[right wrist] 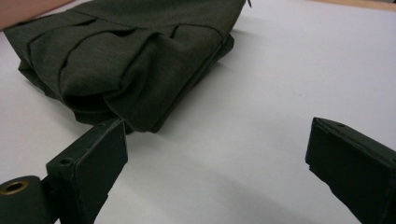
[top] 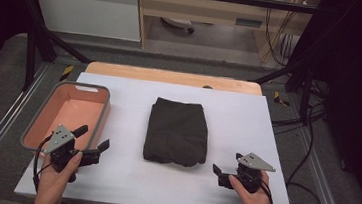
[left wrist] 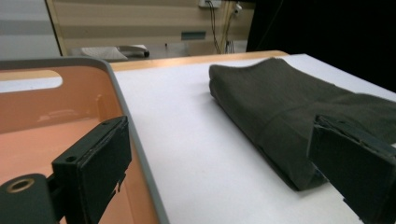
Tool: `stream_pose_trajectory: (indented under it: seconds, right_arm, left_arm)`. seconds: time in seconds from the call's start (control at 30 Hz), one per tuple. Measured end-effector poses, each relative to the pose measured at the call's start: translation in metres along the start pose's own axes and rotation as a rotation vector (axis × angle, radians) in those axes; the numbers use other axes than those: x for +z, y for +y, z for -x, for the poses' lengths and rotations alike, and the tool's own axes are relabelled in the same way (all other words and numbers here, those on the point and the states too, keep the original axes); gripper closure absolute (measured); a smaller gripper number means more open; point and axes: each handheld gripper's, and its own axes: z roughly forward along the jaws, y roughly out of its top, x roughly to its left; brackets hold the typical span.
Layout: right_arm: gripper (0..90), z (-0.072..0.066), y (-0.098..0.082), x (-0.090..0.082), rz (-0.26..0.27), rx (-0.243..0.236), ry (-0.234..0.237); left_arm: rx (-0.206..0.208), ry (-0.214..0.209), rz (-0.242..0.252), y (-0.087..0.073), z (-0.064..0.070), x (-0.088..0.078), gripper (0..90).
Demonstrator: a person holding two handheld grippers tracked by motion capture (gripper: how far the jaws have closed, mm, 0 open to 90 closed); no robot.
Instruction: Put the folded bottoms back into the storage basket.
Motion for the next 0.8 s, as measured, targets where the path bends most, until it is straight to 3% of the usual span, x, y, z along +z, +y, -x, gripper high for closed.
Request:
stream_pose_trajectory:
  seconds: [0.17,0.3,0.47,0.67,0.8]
  right_arm:
    - [6.0,-0.009,0.005,0.001,0.029,-0.01,0.017]
    - [6.1,-0.02,0.011,0.005,0.033,-0.037,0.039]
    - [7.5,-0.031,0.019,0.006,0.06,-0.033,0.055]
    - [14.1,-0.044,0.026,0.0,0.074,-0.04,0.088]
    - [23.5,-0.053,0.025,-0.001,0.03,-0.053,0.114]
  left_arm:
    - [-0.009,0.004,0.009,0.0,-0.005,0.001,5.9]
    - [-0.002,0.035,0.017,0.001,-0.005,0.0,7.4]
    - [-0.002,0.029,0.01,0.001,-0.004,0.0,7.3]
    - [-0.008,0.025,0.01,0.001,-0.005,0.0,7.2]
    - [-0.008,0.025,0.006,0.0,-0.005,0.001,7.2]
